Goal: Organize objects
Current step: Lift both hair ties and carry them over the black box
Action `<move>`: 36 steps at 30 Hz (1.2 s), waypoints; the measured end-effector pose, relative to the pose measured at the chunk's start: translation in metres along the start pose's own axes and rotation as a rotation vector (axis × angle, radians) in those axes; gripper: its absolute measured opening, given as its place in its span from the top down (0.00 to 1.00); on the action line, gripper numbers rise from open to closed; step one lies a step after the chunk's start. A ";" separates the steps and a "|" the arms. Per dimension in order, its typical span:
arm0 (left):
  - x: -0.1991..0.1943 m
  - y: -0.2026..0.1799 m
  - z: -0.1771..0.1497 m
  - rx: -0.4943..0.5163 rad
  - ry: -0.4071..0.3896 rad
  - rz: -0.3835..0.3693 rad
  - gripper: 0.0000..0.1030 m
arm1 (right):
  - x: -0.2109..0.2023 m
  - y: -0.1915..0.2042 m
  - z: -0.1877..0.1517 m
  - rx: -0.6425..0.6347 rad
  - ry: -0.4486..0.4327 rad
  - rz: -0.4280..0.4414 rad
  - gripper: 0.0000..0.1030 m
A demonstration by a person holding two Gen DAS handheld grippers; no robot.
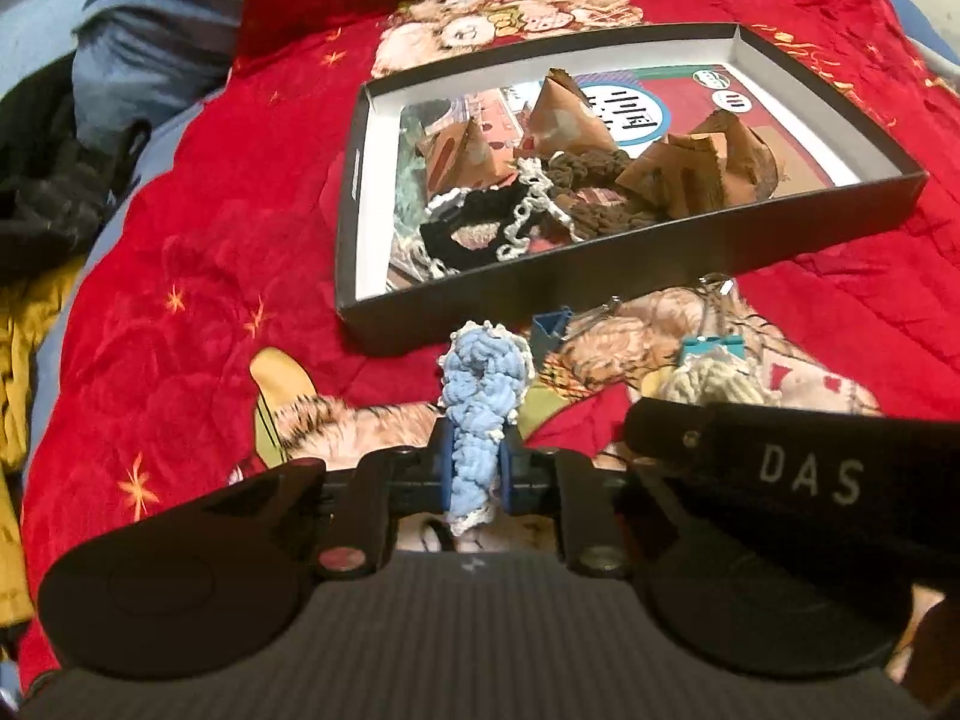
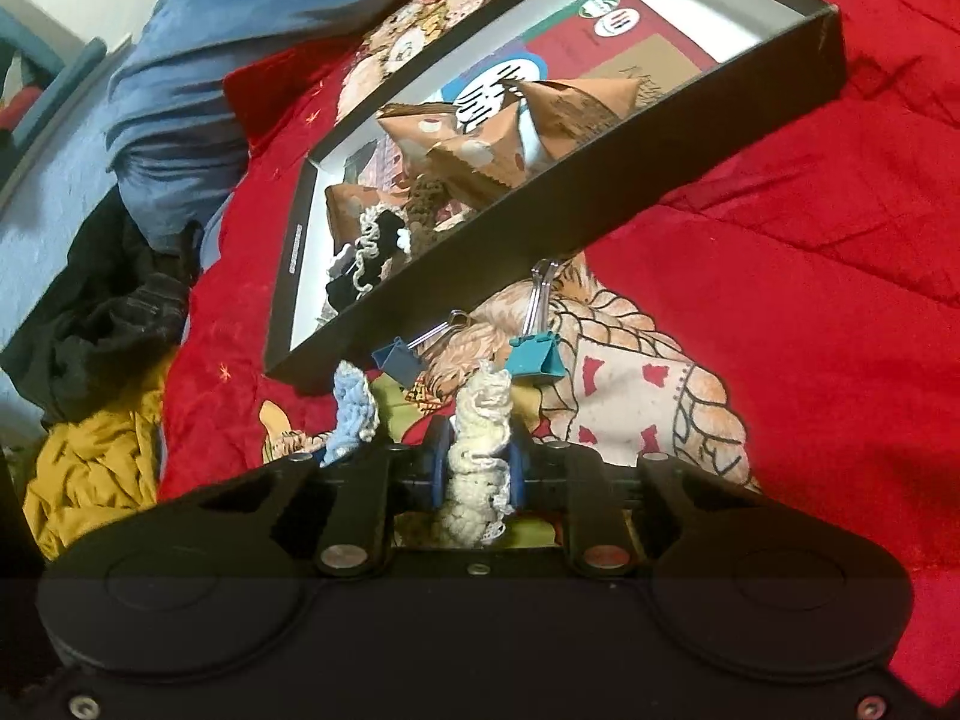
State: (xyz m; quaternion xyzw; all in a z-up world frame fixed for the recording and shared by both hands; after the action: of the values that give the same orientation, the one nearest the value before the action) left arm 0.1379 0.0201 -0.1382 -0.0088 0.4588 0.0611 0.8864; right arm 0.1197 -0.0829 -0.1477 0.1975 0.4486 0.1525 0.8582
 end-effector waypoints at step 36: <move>-0.060 -0.015 0.016 -0.135 -0.147 -0.199 0.82 | -0.059 0.004 0.024 0.025 -0.166 0.121 0.81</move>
State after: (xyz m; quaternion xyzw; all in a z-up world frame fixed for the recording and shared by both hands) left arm 0.1179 0.0003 -0.0808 -0.1097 0.3843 0.0040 0.9167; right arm 0.1068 -0.1100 -0.0915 0.2467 0.3651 0.1815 0.8791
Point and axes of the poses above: each gripper's, at about its wrist camera, not at the fingertips, and x roughly the way its jaws point, y to its left, z to its top, the point moved 10 cm from there along x, roughly the way its jaws point, and after that the axes turned 14 degrees about -x, right-handed, at the moved point
